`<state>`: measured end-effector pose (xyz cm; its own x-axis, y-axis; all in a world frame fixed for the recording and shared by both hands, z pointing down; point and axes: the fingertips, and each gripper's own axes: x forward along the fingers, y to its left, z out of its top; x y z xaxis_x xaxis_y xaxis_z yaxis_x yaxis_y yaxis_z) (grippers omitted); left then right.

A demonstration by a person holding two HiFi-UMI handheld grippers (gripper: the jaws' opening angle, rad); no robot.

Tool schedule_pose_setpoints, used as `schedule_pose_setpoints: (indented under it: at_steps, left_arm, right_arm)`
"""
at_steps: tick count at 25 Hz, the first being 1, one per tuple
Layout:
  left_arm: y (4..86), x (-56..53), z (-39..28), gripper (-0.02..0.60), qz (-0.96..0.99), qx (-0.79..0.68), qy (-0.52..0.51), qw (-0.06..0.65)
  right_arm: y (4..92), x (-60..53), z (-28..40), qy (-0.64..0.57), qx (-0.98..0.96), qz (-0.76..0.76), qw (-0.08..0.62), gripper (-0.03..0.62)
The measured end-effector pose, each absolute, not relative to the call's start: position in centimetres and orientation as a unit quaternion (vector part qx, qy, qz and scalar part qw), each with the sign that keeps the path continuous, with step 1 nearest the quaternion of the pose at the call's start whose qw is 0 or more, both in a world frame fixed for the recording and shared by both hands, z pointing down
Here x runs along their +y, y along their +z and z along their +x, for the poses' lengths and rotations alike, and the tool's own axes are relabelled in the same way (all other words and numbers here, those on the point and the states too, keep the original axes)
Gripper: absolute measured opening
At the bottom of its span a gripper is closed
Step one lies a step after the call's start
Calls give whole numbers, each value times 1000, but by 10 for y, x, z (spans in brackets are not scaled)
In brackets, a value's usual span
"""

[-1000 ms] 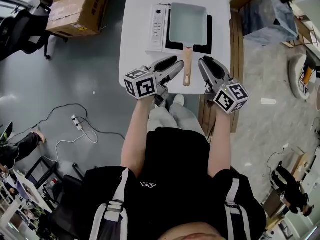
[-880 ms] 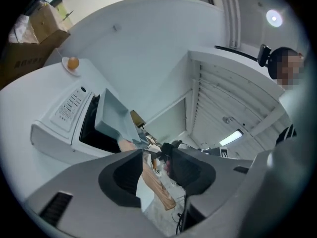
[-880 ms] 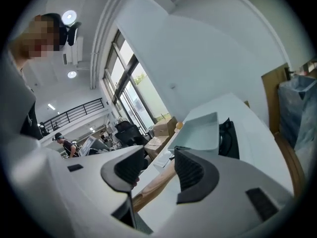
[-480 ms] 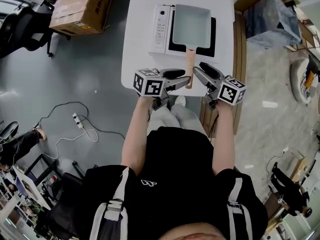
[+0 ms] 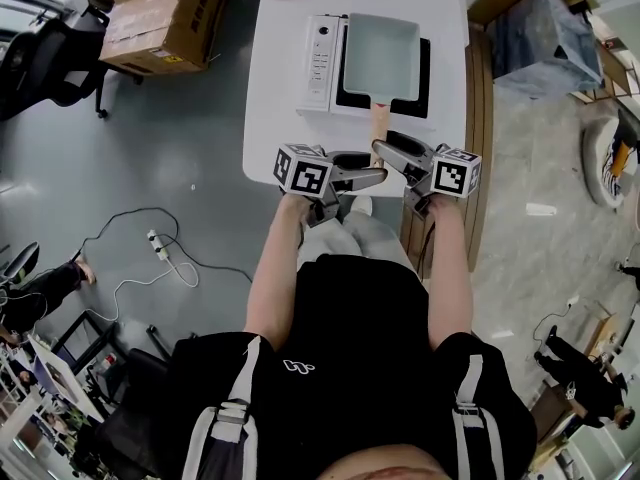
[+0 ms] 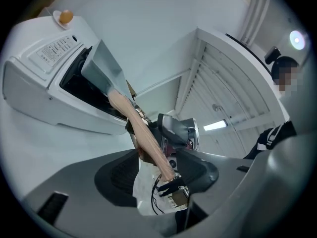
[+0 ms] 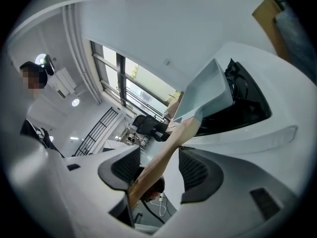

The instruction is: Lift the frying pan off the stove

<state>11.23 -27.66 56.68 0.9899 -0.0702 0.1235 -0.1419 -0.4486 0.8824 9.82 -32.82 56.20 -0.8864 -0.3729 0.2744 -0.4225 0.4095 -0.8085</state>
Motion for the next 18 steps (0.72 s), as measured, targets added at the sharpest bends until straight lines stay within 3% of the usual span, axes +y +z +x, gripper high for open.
schedule_pose_setpoints:
  at_steps: [6,9,18]
  left_arm:
    - [570,-276,116,224,835,-61,22,546]
    - [567,-275,117,172,839,-56,15,541]
    - [564,-273,116,163,856,-56,24,514]
  right_arm:
    - [568,-330,90,515,-831,209,12,207]
    - [567,-331,88,521,-827,213,3,187]
    - [570,-331,88,533,-816,220,-36,170]
